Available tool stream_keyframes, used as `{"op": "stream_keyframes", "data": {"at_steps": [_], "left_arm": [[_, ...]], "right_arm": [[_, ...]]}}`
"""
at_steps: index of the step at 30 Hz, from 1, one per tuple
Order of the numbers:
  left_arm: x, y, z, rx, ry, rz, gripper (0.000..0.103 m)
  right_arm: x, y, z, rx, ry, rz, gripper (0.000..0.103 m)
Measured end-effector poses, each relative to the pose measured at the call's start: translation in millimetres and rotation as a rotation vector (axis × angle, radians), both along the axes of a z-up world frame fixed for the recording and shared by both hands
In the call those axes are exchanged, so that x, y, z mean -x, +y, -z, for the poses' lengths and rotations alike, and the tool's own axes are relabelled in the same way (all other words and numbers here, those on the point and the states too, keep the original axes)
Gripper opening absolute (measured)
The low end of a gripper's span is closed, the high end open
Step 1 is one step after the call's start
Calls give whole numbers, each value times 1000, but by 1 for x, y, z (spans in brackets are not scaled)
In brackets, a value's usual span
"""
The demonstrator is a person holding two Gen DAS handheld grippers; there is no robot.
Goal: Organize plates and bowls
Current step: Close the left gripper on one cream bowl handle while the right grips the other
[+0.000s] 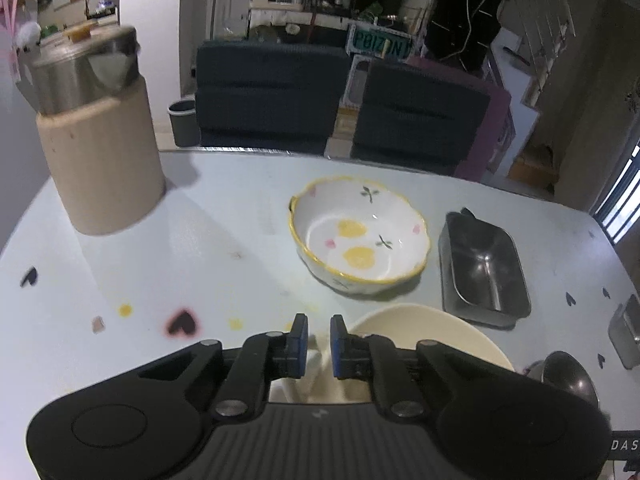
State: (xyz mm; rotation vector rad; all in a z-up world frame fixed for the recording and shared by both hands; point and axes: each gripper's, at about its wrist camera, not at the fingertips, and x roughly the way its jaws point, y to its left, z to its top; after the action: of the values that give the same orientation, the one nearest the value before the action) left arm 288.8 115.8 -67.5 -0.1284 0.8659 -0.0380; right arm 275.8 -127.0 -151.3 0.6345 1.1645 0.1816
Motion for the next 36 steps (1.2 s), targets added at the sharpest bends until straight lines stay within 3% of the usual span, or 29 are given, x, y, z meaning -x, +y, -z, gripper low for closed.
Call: {"op": "stream_keyframes", "data": {"at_steps": [10,21,22,31,36], "left_arm": [[-6,7,21,-38,90,-9,17],[2,-7,29,-202,118,71,19],[5,-4,29,-195,125,74,19],[36,17,24,-143,173,96,18],[47,42,23,23,161,13,18]], "right_arm": [[-2,0,-1,1,0,-7,23],[-4,4,0,26,-17,-42,22],[-5,6,-2,45,-28,-53,14],[-20,19,-4,102,-101,-111,13],[-28,24,-3,95,-112,-122,17]]}}
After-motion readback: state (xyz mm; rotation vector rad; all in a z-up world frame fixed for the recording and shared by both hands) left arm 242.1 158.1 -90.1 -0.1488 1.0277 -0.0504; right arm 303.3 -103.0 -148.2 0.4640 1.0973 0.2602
